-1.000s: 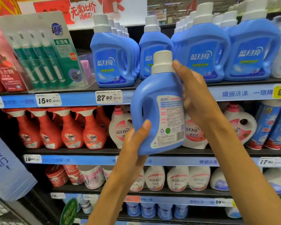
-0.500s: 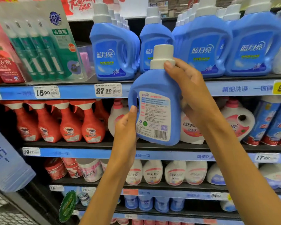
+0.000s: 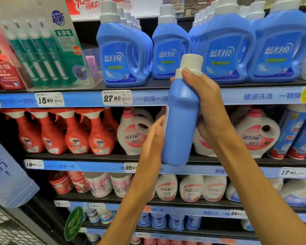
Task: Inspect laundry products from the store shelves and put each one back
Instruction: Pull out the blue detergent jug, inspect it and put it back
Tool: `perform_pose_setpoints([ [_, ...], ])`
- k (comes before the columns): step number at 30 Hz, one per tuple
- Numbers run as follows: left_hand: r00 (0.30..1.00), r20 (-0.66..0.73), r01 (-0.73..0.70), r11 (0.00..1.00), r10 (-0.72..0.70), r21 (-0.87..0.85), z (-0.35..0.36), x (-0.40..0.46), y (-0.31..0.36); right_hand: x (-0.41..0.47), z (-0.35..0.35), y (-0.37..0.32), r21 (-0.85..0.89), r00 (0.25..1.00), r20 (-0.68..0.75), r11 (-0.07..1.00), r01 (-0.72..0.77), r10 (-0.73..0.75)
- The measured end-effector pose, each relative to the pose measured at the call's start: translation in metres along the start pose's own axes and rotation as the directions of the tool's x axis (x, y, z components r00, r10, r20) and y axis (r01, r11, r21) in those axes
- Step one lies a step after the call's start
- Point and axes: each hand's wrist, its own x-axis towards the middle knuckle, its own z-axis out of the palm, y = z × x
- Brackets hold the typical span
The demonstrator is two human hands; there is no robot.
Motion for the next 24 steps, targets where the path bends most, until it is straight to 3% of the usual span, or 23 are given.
perform_pose_setpoints([
  [3,0.99,0.138,-0.018,0.998,0.009,0.06,0.002,-0.002,0.003,0.002,0.002,0.0,-0.125,1.0,-0.016,0.992,0.019,-0.021],
  [7,0.997,0.065,0.027,0.996,-0.032,0.083,0.002,-0.002,-0.002,0.011,-0.004,-0.002,-0.385,0.996,0.082,0.923,0.002,0.032],
  [11,0.984,0.123,0.145,0.976,-0.125,-0.166,-0.011,-0.002,-0.002,0.017,-0.019,-0.004,-0.333,0.981,0.184,0.943,0.005,0.06],
  [16,0.959,0.266,0.212,0.864,-0.095,-0.456,-0.014,0.001,-0.002,0.011,-0.025,0.01,-0.214,0.979,0.196,0.977,-0.02,0.063],
  [20,0.961,0.242,0.216,0.906,-0.132,-0.364,-0.022,0.004,0.002,0.003,-0.021,0.009,-0.139,0.997,0.048,0.988,0.061,-0.055],
  [24,0.984,0.106,0.157,0.982,-0.146,-0.104,-0.031,0.013,0.01,-0.002,-0.018,-0.003,-0.264,0.973,0.006,0.939,0.222,-0.229],
])
